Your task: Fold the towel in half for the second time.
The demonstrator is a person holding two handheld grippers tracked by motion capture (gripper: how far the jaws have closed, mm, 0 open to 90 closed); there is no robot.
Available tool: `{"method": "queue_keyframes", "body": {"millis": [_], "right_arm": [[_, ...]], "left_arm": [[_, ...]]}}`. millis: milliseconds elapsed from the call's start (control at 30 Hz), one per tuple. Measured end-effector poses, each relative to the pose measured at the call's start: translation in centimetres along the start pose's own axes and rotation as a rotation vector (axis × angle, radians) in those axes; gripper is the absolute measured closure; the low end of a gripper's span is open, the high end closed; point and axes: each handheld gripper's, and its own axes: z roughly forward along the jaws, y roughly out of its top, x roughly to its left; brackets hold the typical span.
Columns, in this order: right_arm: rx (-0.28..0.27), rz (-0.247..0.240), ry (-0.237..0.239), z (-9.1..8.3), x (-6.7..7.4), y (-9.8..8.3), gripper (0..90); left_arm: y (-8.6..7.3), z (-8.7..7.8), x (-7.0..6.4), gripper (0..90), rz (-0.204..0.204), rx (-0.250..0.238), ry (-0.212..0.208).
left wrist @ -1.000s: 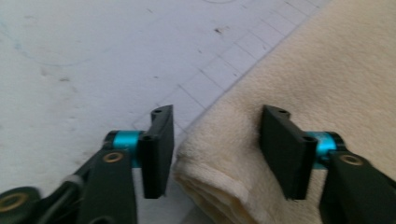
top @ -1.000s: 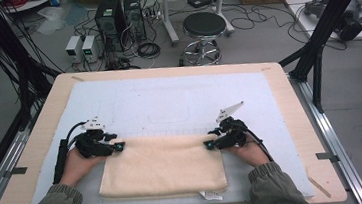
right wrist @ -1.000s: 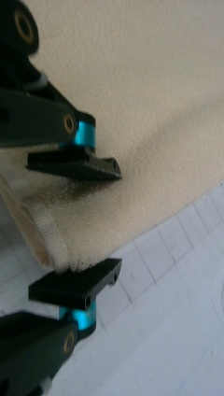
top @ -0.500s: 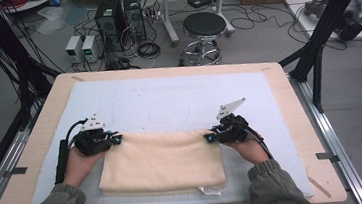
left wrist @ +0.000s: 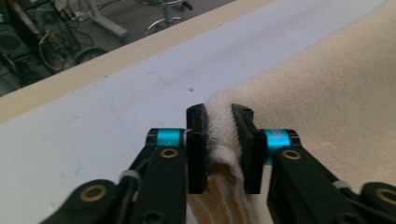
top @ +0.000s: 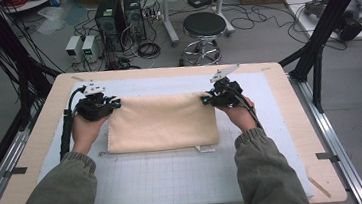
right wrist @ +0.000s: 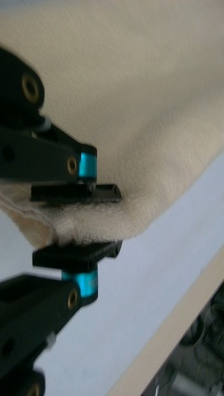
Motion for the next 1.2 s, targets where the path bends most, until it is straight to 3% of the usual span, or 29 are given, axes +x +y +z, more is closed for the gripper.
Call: {"method": "queue_keyframes", "body": {"millis": [67, 133, 233, 300, 333, 433, 533, 667, 800, 900, 1100, 1133, 1200], "right_arm": [[0.021, 0.028, -0.046, 0.7, -0.6, -0.2, 60.7], [0.035, 0.070, -0.028, 1.1, -1.0, -0.8, 57.9], [0.029, 0.073, -0.005, 1.0, -0.6, -1.6, 57.7], [0.025, 0.096, 0.033, 1.1, -0.4, -2.3, 55.9], [0.038, 0.100, 0.036, 1.1, -0.3, -2.6, 55.0], [0.056, 0.107, 0.030, 1.3, -0.1, -3.8, 52.0], [0.063, 0.137, 0.025, 1.5, -0.1, -4.9, 50.6], [0.101, 0.147, 0.050, 2.8, 0.1, -5.8, 53.1], [0.097, 0.172, 0.115, 3.4, 0.1, -6.0, 75.6], [0.096, 0.149, 0.120, 3.2, 0.1, -6.0, 82.8], [0.072, 0.145, 0.109, 2.6, -0.1, -6.0, 83.5], [0.071, 0.151, 0.105, 2.6, 0.0, -6.1, 79.9], [0.067, 0.181, 0.086, 2.7, -0.2, -6.2, 54.3]], "left_arm": [[-0.3, 0.7, 0.1, 52.7, -0.022, 0.035, 0.014], [-0.9, 0.9, 0.4, 46.3, -0.035, 0.078, -0.008], [-2.2, 0.5, 0.7, 45.5, -0.043, 0.084, -0.015], [-2.9, 0.2, 0.9, 45.2, -0.071, 0.104, -0.049], [-3.2, 0.1, 1.0, 44.2, -0.079, 0.133, -0.067], [-4.4, -0.5, 0.7, 43.2, -0.067, 0.110, -0.059], [-5.5, -0.1, 0.9, 43.5, -0.090, 0.152, -0.077], [-6.5, 0.6, 0.8, 62.7, -0.103, 0.170, -0.152], [-6.4, 0.9, 0.2, 78.2, -0.075, 0.157, -0.154], [-6.4, 1.1, 0.2, 82.0, -0.086, 0.148, -0.151], [-6.2, 1.1, -0.2, 82.9, -0.075, 0.147, -0.134], [-6.2, 1.1, -0.1, 82.6, -0.075, 0.148, -0.134], [-6.2, 0.9, -0.1, 75.8, -0.073, 0.150, -0.112]]}}
